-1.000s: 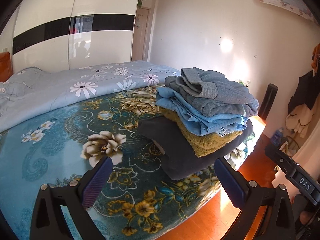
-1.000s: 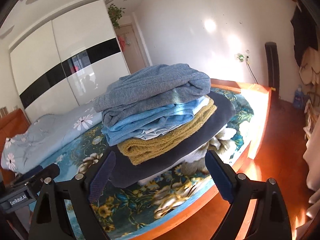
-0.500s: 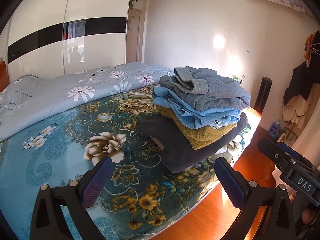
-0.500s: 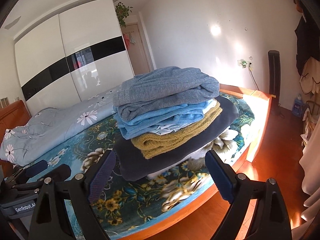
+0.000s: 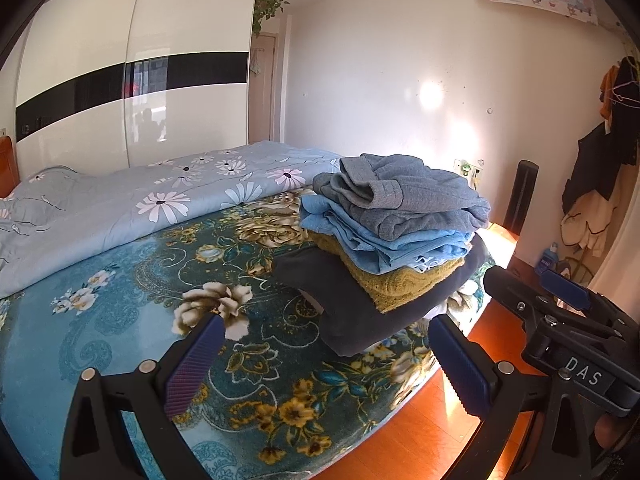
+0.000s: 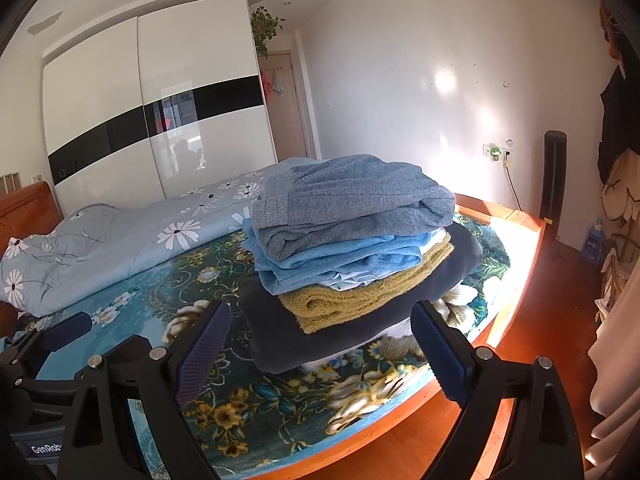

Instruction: Fold clothes

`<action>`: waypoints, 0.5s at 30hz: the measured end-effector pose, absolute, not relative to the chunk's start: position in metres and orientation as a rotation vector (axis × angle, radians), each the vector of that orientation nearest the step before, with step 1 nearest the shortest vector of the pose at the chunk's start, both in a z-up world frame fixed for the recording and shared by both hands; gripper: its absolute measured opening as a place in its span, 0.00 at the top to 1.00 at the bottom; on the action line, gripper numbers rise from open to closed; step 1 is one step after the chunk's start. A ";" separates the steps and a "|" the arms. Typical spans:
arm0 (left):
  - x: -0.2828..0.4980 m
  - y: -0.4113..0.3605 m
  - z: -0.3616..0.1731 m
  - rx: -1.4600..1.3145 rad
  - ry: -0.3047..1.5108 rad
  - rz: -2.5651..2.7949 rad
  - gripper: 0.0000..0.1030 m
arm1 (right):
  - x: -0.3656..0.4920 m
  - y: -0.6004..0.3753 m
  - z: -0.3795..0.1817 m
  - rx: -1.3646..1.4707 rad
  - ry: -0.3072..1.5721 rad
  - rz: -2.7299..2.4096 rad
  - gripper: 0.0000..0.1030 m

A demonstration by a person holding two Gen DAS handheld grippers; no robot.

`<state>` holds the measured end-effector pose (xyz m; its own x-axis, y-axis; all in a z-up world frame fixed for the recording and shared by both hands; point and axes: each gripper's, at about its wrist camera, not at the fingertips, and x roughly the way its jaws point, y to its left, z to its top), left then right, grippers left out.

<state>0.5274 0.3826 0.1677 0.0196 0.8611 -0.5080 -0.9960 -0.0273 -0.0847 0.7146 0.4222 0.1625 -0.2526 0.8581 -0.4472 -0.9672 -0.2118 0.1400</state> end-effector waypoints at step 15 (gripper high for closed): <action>0.529 0.380 0.168 -0.490 0.354 1.513 0.00 | 0.713 0.419 0.161 -0.326 0.463 1.776 0.10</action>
<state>0.5286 0.3801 0.1679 0.0372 0.8580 -0.5124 -0.9962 -0.0083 -0.0863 0.7134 0.4187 0.1614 -0.2499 0.8559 -0.4528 -0.9680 -0.2099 0.1376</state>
